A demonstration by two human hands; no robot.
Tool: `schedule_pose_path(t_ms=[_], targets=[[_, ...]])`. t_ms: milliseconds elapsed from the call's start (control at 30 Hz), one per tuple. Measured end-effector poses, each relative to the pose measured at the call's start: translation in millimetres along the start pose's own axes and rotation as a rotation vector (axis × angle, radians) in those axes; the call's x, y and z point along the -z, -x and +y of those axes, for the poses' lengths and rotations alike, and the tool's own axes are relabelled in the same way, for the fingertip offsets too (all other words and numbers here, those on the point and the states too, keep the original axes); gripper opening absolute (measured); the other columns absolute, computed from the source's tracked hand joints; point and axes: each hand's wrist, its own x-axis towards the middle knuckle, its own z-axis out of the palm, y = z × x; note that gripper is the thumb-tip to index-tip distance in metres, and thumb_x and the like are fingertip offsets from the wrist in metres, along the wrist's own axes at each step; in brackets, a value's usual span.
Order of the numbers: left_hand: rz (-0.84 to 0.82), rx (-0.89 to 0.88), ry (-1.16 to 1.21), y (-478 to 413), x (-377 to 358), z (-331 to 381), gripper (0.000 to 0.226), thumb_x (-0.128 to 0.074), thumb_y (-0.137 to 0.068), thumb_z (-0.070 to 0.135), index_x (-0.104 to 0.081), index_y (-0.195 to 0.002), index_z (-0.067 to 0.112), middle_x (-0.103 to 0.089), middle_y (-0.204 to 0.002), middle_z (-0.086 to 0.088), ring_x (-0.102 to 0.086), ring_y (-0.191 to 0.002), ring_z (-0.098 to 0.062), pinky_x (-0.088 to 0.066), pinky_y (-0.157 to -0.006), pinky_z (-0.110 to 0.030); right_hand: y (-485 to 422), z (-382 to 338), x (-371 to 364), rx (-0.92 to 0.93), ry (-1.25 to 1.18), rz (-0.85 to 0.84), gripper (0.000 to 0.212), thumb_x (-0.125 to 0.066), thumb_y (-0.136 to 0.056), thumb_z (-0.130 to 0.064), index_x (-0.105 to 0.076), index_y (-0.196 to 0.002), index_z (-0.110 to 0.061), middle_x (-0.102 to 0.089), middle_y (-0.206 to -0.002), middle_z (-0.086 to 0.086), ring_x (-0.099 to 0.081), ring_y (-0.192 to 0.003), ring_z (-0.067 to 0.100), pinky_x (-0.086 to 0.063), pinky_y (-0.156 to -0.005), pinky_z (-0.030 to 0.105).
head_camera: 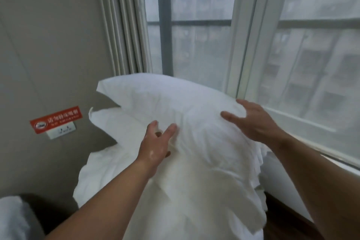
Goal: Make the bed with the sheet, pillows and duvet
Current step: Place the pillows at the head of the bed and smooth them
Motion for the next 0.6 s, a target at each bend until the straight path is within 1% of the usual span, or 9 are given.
schedule_pose_path(t_ms=[67,133,200,267,333,367,467,533,600], targets=[[0.002,0.07,-0.012,-26.1,-15.8,23.4,0.115,-0.067,-0.06,0.082,-0.013,-0.153,0.042,-0.045,-0.141,0.006,-0.057,-0.11,-0.026,-0.059,-0.081,-0.049,-29.0,2.4,-7.6,-0.07,0.025,-0.081,0.115,-0.048,-0.061,-0.096,-0.027,-0.155,-0.032,-0.03,-0.16,0.009,-0.028,-0.146,0.029,-0.023,-0.12,0.045],[0.039,0.168,-0.01,-45.8,-32.2,31.9,0.131,-0.067,-0.046,0.089,-0.001,-0.152,0.048,-0.036,-0.152,0.002,-0.053,-0.118,-0.034,-0.057,-0.082,-0.054,-47.9,12.3,-25.5,-0.125,-0.019,-0.143,0.127,-0.051,-0.052,-0.099,-0.021,-0.156,-0.034,-0.027,-0.161,0.01,-0.028,-0.147,0.03,-0.023,-0.12,0.043],[0.088,0.234,-0.004,-61.3,-47.0,28.2,0.142,-0.073,-0.037,0.087,0.005,-0.151,0.051,-0.037,-0.153,-0.006,-0.053,-0.121,-0.04,-0.054,-0.087,-0.059,-56.1,23.8,-54.9,-0.123,-0.063,-0.159,0.13,-0.053,-0.048,-0.1,-0.02,-0.155,-0.036,-0.036,-0.157,0.008,-0.037,-0.142,0.027,-0.03,-0.116,0.039],[0.114,0.26,-0.037,-72.1,-59.3,18.2,0.147,-0.079,-0.038,0.079,0.009,-0.152,0.049,-0.034,-0.154,-0.013,-0.051,-0.126,-0.041,-0.05,-0.097,-0.057,-54.9,35.7,-84.7,-0.126,-0.08,-0.078,0.121,-0.052,-0.047,-0.1,-0.026,-0.15,-0.042,-0.049,-0.145,0.007,-0.048,-0.132,0.028,-0.038,-0.11,0.04],[0.148,0.264,-0.133,-78.2,-67.2,6.1,0.139,-0.081,-0.05,0.074,0.006,-0.154,0.045,-0.034,-0.152,-0.017,-0.049,-0.128,-0.04,-0.046,-0.105,-0.049,-53.5,46.5,-103.8,-0.129,-0.13,0.039,0.1,-0.056,-0.049,-0.096,-0.037,-0.135,-0.048,-0.059,-0.127,0.003,-0.056,-0.119,0.027,-0.046,-0.099,0.041],[0.178,0.243,-0.177,-78.0,-70.7,-1.2,0.133,-0.081,-0.056,0.071,0.003,-0.155,0.042,-0.035,-0.15,-0.018,-0.048,-0.128,-0.038,-0.044,-0.106,-0.044,-51.8,50.6,-109.0,-0.128,-0.175,0.077,0.089,-0.06,-0.051,-0.093,-0.043,-0.126,-0.049,-0.063,-0.117,-0.001,-0.06,-0.111,0.026,-0.048,-0.093,0.04],[0.284,0.084,-0.188,-67.3,-82.9,-17.1,0.112,-0.082,-0.068,0.055,-0.014,-0.154,0.038,-0.045,-0.14,-0.013,-0.048,-0.127,-0.031,-0.04,-0.105,-0.035,-42.3,52.3,-113.5,-0.106,-0.368,0.179,0.057,-0.074,-0.055,-0.078,-0.058,-0.1,-0.046,-0.069,-0.085,-0.018,-0.065,-0.088,0.018,-0.047,-0.074,0.035],[0.317,-0.044,-0.125,-61.6,-85.5,-12.0,0.098,-0.081,-0.07,0.044,-0.025,-0.151,0.039,-0.053,-0.133,-0.003,-0.052,-0.123,-0.025,-0.042,-0.105,-0.035,-36.3,40.7,-107.2,-0.06,-0.486,0.255,0.045,-0.08,-0.061,-0.066,-0.067,-0.094,-0.038,-0.071,-0.076,-0.017,-0.068,-0.079,0.012,-0.052,-0.07,0.037],[0.318,-0.163,-0.073,-62.1,-81.0,6.1,0.09,-0.08,-0.07,0.038,-0.034,-0.147,0.04,-0.057,-0.13,0.005,-0.055,-0.12,-0.02,-0.045,-0.105,-0.038,-36.0,20.7,-92.0,-0.016,-0.569,0.322,0.038,-0.086,-0.065,-0.054,-0.07,-0.092,-0.032,-0.073,-0.077,-0.015,-0.069,-0.074,0.007,-0.057,-0.069,0.036]])
